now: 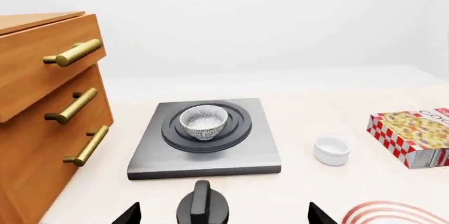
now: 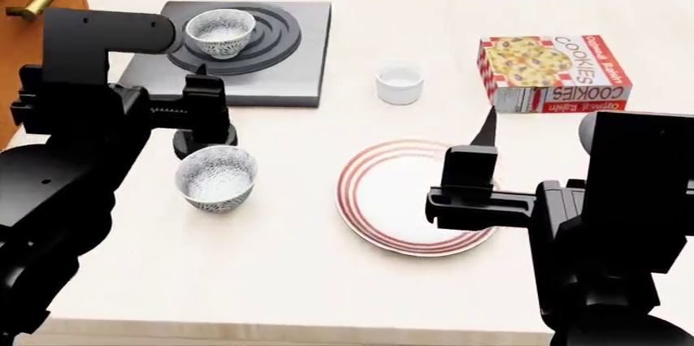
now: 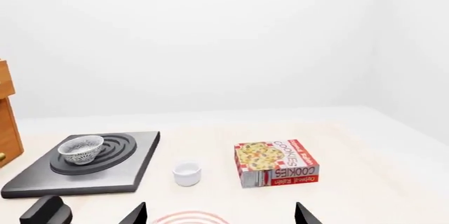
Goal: Pick the akita bowl on the stove and place it on the plate.
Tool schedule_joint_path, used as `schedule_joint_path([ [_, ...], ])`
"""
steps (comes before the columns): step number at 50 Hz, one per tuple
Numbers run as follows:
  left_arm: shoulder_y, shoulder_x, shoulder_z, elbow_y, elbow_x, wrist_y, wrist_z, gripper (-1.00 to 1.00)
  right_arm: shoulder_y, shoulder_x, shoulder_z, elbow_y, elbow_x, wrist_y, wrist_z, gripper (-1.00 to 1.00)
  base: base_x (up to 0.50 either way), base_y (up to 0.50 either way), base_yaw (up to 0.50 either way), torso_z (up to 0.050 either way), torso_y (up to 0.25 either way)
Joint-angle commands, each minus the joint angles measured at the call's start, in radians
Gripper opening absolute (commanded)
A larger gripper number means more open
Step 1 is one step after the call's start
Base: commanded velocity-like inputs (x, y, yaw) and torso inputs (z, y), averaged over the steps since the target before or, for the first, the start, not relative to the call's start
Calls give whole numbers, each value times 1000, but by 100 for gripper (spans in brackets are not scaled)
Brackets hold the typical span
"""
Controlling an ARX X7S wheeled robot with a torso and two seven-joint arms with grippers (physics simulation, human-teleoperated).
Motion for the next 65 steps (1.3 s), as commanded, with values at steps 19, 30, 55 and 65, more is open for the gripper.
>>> schedule_joint_path([
  [19, -14, -14, 23, 0, -27, -6, -11, 100, 0, 7, 0, -1, 19, 2, 15, 100, -10, -358, 0, 0, 0],
  [30, -15, -20, 33, -10, -31, 4, -13, 100, 1, 8, 3, 2, 26, -3, 20, 100, -7, -152, 0, 0, 0],
  [55, -16, -31, 48, -20, -45, 19, -19, 100, -4, 18, -4, 5, 38, -18, 31, 100, 61, 0, 0, 0, 0],
  [65, -16, -34, 52, -14, -52, 12, -26, 100, 1, 19, -4, 1, 46, -6, 38, 100, 232, 0, 0, 0, 0],
])
